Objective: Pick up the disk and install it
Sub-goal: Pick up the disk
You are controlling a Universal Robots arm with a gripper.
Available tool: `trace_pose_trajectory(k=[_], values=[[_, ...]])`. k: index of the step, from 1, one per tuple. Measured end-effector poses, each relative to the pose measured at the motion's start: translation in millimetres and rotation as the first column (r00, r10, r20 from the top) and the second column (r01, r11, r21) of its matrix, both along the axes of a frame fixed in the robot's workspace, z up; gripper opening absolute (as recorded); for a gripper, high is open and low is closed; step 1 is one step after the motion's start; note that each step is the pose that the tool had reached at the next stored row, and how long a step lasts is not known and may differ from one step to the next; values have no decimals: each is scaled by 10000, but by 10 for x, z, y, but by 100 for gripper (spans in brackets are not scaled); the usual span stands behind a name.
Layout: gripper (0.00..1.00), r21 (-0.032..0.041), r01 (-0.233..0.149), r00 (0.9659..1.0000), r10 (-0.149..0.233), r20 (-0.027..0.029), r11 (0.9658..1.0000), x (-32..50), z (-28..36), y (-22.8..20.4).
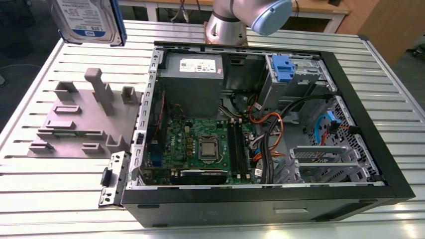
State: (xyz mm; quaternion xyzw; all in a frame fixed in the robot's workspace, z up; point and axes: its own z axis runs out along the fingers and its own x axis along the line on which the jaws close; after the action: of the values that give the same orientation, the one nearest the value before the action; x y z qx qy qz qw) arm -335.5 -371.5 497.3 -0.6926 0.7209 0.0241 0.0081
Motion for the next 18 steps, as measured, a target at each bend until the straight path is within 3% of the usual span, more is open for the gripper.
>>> trace_pose_trajectory(k=[18], values=[[37,0,0,10000,0,0,10000,149,0,0]])
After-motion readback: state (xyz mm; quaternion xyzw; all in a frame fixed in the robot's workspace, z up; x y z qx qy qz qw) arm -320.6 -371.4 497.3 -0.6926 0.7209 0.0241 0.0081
